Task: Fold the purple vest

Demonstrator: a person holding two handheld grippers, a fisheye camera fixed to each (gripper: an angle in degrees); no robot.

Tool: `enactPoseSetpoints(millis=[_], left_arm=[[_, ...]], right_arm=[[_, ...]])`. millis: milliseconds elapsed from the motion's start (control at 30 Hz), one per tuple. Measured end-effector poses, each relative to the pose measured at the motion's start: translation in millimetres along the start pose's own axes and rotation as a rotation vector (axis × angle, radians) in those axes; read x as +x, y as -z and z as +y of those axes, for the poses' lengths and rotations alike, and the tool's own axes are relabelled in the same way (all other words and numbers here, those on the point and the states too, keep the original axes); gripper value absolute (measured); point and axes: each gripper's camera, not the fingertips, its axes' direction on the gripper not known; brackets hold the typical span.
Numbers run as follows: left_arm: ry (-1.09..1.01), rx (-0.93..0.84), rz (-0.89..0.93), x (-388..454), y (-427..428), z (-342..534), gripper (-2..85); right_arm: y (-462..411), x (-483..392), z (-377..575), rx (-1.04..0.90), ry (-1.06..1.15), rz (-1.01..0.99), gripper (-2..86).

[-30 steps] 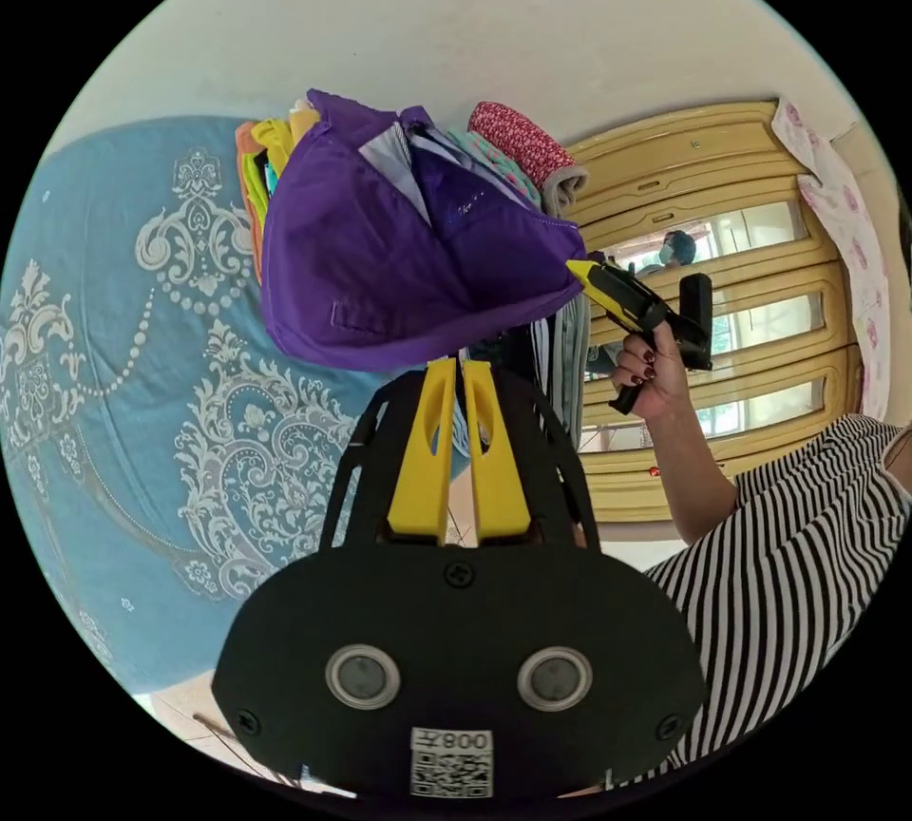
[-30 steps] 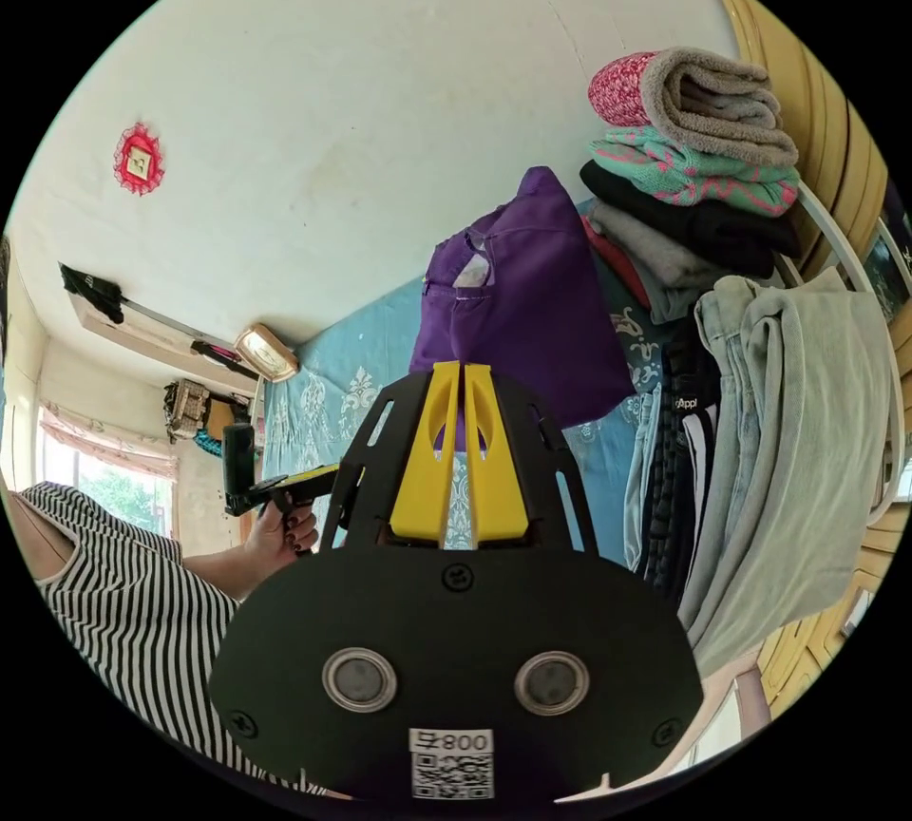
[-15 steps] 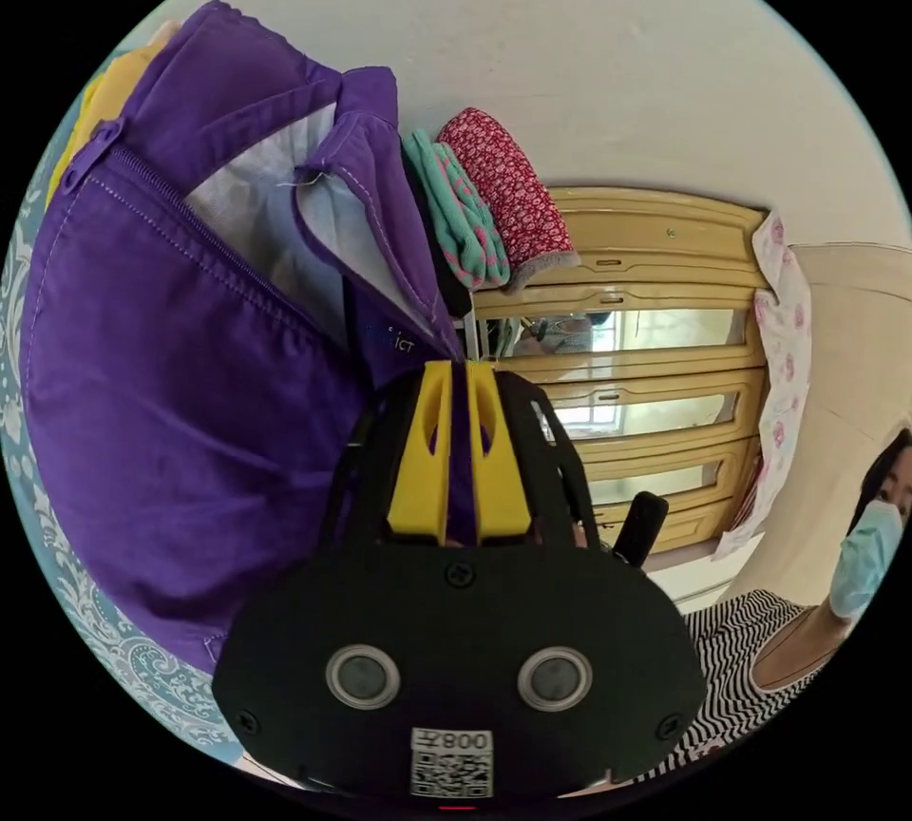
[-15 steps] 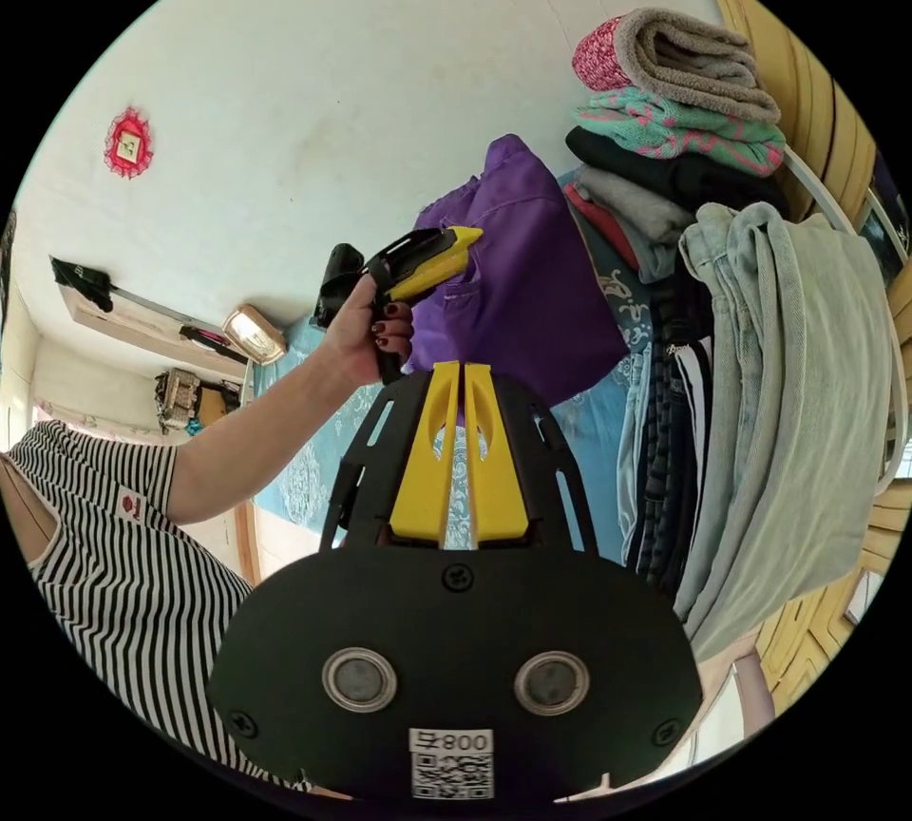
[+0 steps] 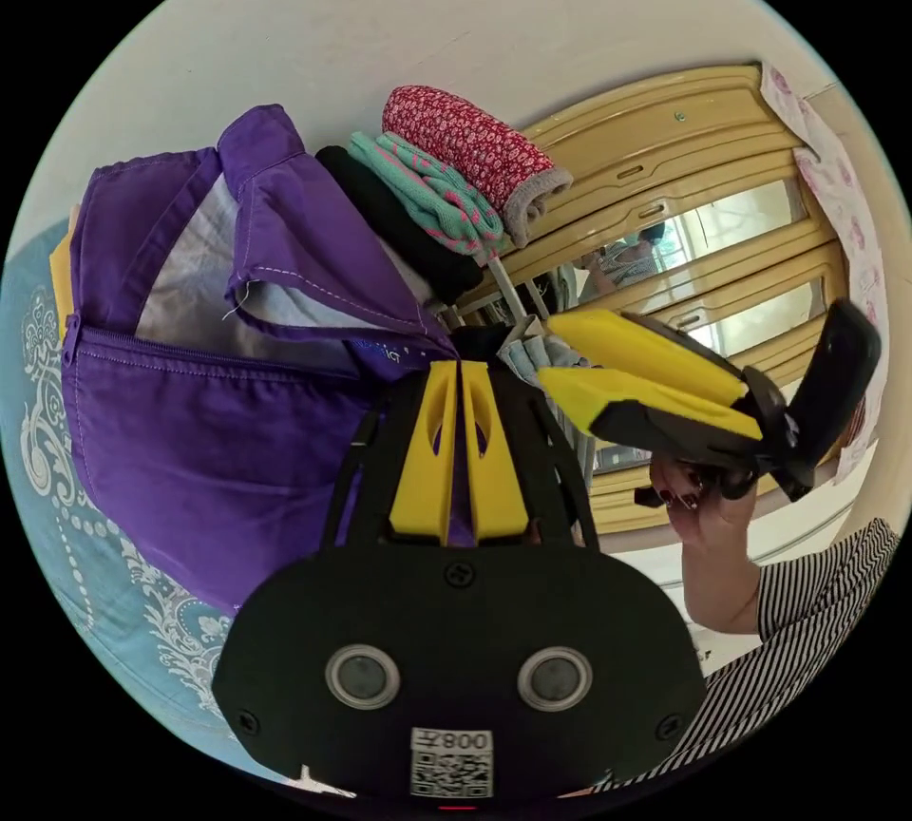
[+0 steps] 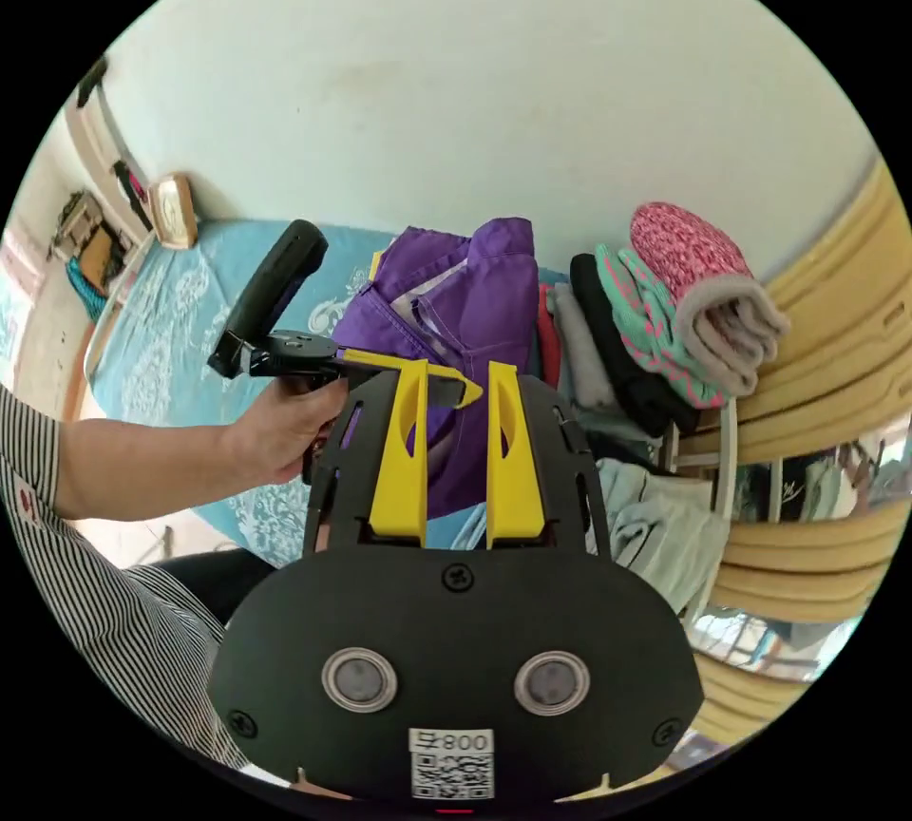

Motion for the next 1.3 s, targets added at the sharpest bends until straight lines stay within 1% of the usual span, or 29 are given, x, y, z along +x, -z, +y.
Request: enactPoseSetpoints(millis=[67, 100, 167, 233, 367, 467, 533, 633, 700, 767, 867, 933, 1033, 1167, 1267, 1300], left_arm=[[-0.022, -0.002, -0.014, 3.9, -2.3, 0.2, 0.0], [-0.032, 0.001, -0.014, 5.4, -3.1, 0.7, 0.0], [-0.028, 0.003, -0.019, 5.5, -4.6, 1.5, 0.0], [-0.023, -0.001, -0.027, 5.4, -7.9, 3.0, 0.1], [-0.023, -0.004, -0.032, 7.3, -11.1, 5.0, 0.4], [-0.032, -0.007, -0.043, 9.8, -12.2, 7.1, 0.8], [-0.066, -0.013, -0.032, 12.0, -8.7, 11.2, 1.2], [-0.129, -0.002, -0.034, 13.5, 10.1, 26.3, 2.3], [-0.134, 0.03, -0.045, 9.0, 30.0, 39.3, 3.3], [-0.094, 0.092, -0.039, -2.9, 54.4, 50.4, 4.7], [0.044, 0.194, 0.022, -38.5, 89.0, 54.8, 8.3], [0.154, 0.281, 0.112, -69.8, 106.4, 50.0, 10.8], [0.22, 0.376, 0.21, -97.0, 119.3, 38.1, 11.8], [0.242, 0.372, 0.241, -110.2, 119.9, 21.1, 11.5], [0.18, 0.286, 0.147, -97.1, 112.9, 11.0, 11.2], [0.13, 0.233, 0.078, -87.1, 108.4, 7.4, 11.4]], right_arm=[[-21.2, -16.6, -22.0, -0.057, 0.091, 0.01, 10.5], [-34.2, -26.3, -33.2, -0.118, 0.149, -0.027, 10.6], [-48.7, -37.8, -42.9, -0.164, 0.187, -0.043, 10.4], [-62.9, -50.2, -48.1, -0.206, 0.221, -0.007, 10.0], [-95.3, -80.3, -49.0, -0.293, 0.313, 0.199, 8.0], [-109.8, -90.8, -43.9, -0.32, 0.319, 0.255, 3.6], [-110.5, -91.3, -39.4, -0.301, 0.28, 0.26, 2.1], [-91.4, -83.3, -28.0, -0.213, 0.159, 0.198, 1.0], [-63.2, -74.0, -9.9, -0.105, 0.046, 0.072, 0.6], [-43.3, -72.2, 8.9, -0.029, -0.013, 0.0, 0.5], [-21.3, -77.5, 42.0, 0.04, -0.081, -0.054, 0.4], [-13.6, -81.7, 57.8, 0.056, -0.112, -0.085, 0.4], [-4.2, -89.3, 76.3, 0.072, -0.148, -0.121, 0.5], [16.8, -97.1, 103.4, 0.124, -0.194, -0.151, 0.5], [35.1, -93.9, 125.4, 0.158, -0.235, -0.167, 0.5], [41.1, -90.7, 133.5, 0.162, -0.26, -0.175, 0.6]])
